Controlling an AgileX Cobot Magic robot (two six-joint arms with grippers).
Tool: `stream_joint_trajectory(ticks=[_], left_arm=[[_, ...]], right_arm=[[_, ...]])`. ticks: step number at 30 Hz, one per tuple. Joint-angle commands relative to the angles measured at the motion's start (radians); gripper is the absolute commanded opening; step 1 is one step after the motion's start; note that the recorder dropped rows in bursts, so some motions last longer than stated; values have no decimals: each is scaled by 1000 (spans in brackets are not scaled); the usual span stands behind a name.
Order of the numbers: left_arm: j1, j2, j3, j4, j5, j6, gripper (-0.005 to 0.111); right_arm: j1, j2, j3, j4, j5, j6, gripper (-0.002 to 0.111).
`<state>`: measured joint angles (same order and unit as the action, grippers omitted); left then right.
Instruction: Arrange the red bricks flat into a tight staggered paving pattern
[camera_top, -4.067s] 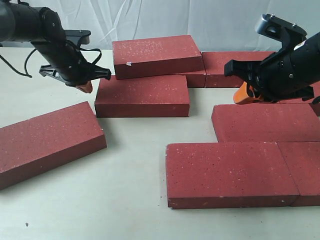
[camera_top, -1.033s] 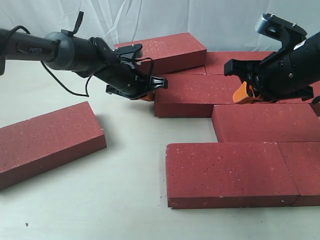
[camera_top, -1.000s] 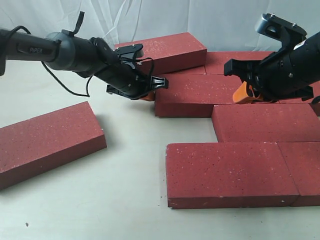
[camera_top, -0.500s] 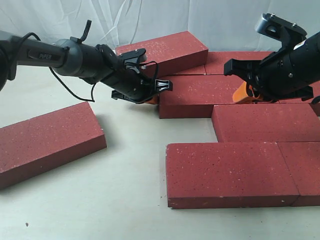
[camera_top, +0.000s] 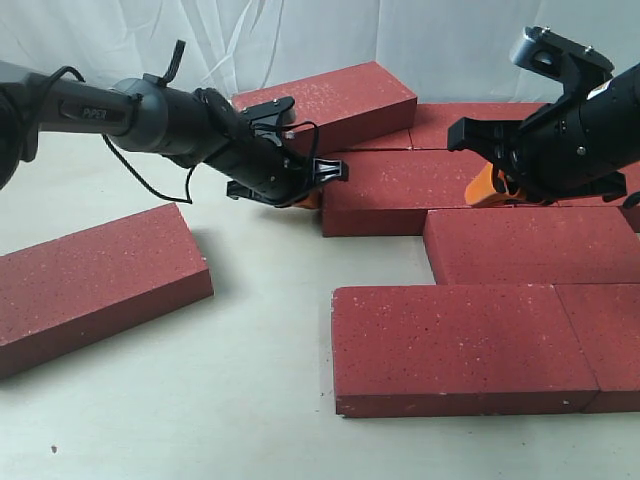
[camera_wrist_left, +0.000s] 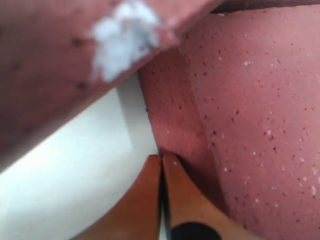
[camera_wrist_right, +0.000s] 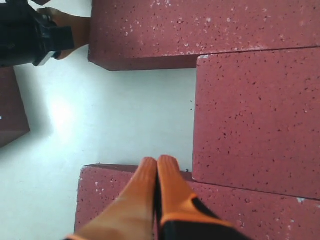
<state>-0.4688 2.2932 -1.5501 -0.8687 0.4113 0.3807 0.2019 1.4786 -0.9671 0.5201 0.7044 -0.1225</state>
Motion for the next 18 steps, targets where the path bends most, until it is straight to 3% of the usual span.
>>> stream_joint_trajectory(ticks=[1, 13, 18], left_arm=[[-14, 5, -5, -20, 32, 7, 0], [-12, 5, -22, 83, 81, -7, 0], [-23, 5, -22, 53, 78, -7, 0]], right_arm=[[-1, -2, 5, 3, -13, -9, -1], [-1, -2, 5, 3, -13, -9, -1], [-1, -2, 5, 3, -13, -9, -1]])
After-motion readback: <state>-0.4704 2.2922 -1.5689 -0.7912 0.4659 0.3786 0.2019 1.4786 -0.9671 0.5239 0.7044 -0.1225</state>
